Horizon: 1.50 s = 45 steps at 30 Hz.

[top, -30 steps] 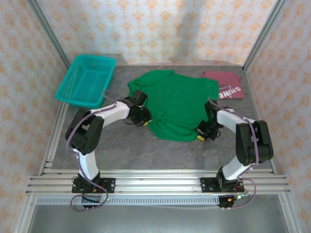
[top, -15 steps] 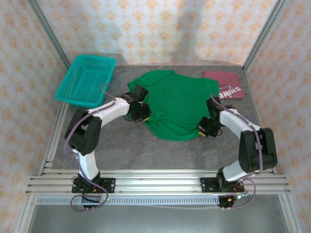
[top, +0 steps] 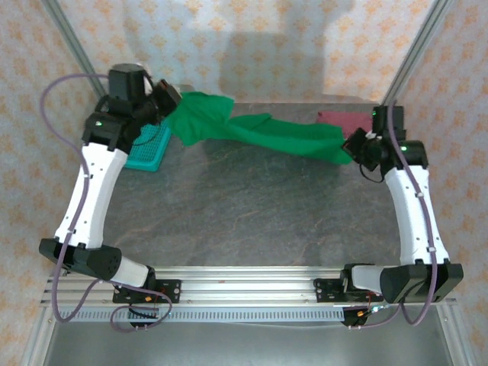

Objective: Fold and stack the t-shirts

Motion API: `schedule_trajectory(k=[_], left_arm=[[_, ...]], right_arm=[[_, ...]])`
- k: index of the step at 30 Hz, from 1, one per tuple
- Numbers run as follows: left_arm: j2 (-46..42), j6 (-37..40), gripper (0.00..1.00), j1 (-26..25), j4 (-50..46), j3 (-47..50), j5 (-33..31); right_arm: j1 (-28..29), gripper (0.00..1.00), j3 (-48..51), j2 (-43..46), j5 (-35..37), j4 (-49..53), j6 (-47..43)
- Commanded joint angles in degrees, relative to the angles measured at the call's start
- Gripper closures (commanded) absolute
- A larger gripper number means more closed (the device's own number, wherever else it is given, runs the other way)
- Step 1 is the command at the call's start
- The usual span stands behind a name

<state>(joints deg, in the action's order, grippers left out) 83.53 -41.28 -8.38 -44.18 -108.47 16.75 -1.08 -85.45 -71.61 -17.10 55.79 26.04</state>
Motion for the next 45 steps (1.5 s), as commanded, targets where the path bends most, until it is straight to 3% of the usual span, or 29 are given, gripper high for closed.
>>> schedule_trajectory(k=[1, 7, 15, 24, 29, 32, 39, 45], left_arm=[[0.49, 5.23, 1.00, 2.17, -5.12, -8.12, 1.62], [3.37, 7.06, 1.00, 6.62, -6.78, -23.73, 4.32], [9.46, 7.22, 1.00, 7.90, -5.72, -42.29, 6.12], [19.59, 0.00, 1.00, 7.94, 3.20, -46.78, 10.96], [29.39, -5.28, 1.00, 7.94, 10.82, -50.25, 13.36], [36.32, -6.99, 1.00, 8.06, 13.09, -56.13, 13.19], [44.24, -12.49, 1.00, 10.59, 22.95, -56.75, 12.68], [44.08, -14.15, 1.00, 13.15, 29.45, -57.56, 11.39]], right_arm=[[-1.50, 1.00, -7.37, 2.25, 1.15, 3.22, -0.23], [-2.23, 1.00, -25.76, 2.86, 4.41, 8.38, -0.60], [-2.26, 1.00, -50.41, -1.19, 5.46, 17.00, -0.03], [-2.20, 1.00, -46.37, -4.36, 2.86, 12.44, -1.40], [-2.64, 1.00, -44.40, -13.36, -1.49, 4.90, -3.65], [-3.78, 1.00, -47.67, -22.07, -3.71, 0.63, -3.31], [-9.00, 1.00, -67.28, -42.74, -11.45, -5.84, 3.21], [-12.15, 1.00, -70.01, -47.41, -16.47, -17.53, 10.77]])
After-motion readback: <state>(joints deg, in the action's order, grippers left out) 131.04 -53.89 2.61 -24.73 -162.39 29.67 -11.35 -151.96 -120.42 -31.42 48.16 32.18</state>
